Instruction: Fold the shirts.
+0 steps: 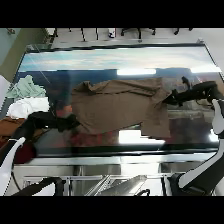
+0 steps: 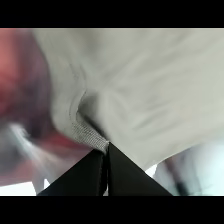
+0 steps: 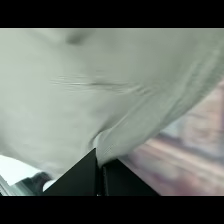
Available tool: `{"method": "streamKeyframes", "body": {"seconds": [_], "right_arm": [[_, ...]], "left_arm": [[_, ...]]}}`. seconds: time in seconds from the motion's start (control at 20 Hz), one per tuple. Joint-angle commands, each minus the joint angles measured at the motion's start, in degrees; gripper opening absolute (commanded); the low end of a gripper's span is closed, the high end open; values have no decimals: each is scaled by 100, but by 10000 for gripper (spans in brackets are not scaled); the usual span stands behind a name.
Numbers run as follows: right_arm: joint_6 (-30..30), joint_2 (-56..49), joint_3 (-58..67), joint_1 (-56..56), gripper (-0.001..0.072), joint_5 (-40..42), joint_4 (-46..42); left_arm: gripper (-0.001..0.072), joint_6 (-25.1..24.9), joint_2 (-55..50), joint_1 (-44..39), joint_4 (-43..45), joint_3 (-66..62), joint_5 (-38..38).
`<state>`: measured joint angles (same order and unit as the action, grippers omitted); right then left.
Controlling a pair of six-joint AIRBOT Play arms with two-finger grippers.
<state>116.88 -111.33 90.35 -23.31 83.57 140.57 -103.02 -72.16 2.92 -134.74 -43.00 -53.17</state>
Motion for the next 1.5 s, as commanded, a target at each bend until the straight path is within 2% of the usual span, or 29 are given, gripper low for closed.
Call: {"method": "streamKeyframes", "body": {"seconds": [0.0,0.15,0.25,0.35,0.5,0.6,0.75,0.95,1.05,1.15,1.3,1.45], "right_arm": [[240,1200,52,-63,22,28,619],[459,3178,385,-166,22,-791,1237],[702,4542,743,-173,22,-1818,1209],[933,5696,1056,-173,22,-2664,1045],[938,6955,1147,-173,22,-3585,254],[914,7274,1145,-173,22,-3797,-214],[846,7044,1137,-173,23,-3322,-280],[459,5827,949,-39,22,-2013,-81],[461,5180,374,299,23,-1781,37],[483,4542,-468,627,23,-1958,35],[485,3449,-1687,896,23,-3036,37],[481,2144,-1875,824,22,-3689,142]], "left_arm": [[11,-107,1084,-2,-201,-885,70],[11,-87,2258,-2,-236,-2603,339],[11,-26,2752,0,-140,-3960,625],[11,280,3008,0,201,-5156,625],[11,866,3008,0,905,-6384,17],[11,1121,2758,0,1388,-6902,-623],[11,1207,2083,-2,1563,-7309,-1436],[12,1202,1134,-4,1453,-6717,-1606],[11,1108,588,-63,1473,-6028,-1598],[12,807,-24,-236,1480,-5324,-1504],[11,562,-1226,-479,1526,-4450,-863],[12,551,-2553,-442,1513,-4413,-485]]}}
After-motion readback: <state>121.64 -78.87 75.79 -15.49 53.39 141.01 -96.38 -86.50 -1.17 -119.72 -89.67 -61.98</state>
